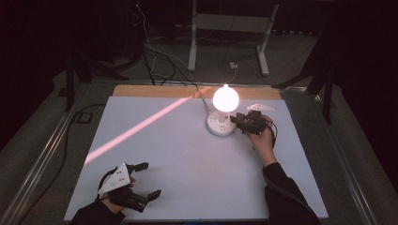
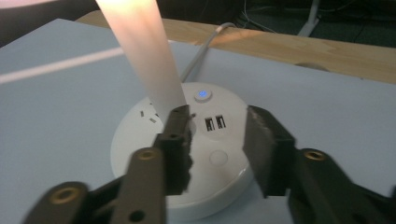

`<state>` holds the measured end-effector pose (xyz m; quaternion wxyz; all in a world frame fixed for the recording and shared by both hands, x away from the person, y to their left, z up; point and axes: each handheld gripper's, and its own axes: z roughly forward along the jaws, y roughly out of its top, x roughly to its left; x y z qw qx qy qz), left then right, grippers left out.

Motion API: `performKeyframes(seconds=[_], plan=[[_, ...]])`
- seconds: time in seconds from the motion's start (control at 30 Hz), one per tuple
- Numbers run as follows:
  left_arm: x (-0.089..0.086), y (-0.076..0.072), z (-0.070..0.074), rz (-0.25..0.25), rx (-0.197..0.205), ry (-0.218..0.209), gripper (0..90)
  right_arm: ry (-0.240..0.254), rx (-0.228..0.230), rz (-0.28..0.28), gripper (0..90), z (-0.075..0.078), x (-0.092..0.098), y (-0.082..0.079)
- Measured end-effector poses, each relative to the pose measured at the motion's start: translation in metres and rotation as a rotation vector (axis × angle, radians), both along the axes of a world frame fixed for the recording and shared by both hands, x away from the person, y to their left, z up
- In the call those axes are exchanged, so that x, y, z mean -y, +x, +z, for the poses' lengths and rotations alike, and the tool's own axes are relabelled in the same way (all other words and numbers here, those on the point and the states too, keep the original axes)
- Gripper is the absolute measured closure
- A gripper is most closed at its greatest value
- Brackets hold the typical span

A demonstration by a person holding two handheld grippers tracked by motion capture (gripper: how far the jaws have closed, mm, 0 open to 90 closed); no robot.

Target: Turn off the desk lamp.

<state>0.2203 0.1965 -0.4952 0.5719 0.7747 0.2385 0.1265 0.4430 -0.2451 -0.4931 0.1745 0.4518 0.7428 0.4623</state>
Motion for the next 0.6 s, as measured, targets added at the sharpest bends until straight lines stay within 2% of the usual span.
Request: performKeyframes(seconds=[0.1,0.17,0.2,0.37,0.5,0.6], plan=[[0.000,0.000,0.000,0.000,0.000,0.001,0.6,-0.018,-0.028,-0.001,74.8,-0.001,-0.001,0.001],[-0.001,0.000,0.000,0.001,0.000,-0.003,0.6,-0.035,-0.038,-0.004,85.1,-0.002,-0.002,0.002],[0.000,0.000,0.000,0.000,-0.001,-0.003,0.6,-0.044,-0.041,-0.018,86.7,-0.002,-0.003,0.002],[0.000,0.000,0.000,0.001,-0.001,-0.003,0.6,-0.063,-0.053,-0.023,89.8,-0.006,-0.006,0.004],[0.000,0.000,0.000,-0.001,0.001,0.000,0.5,-0.032,-0.060,-0.034,89.9,-0.008,-0.006,0.005],[0.000,0.000,0.000,0.001,0.001,0.000,0.6,-0.032,-0.054,-0.041,89.9,-0.010,-0.006,0.005]])
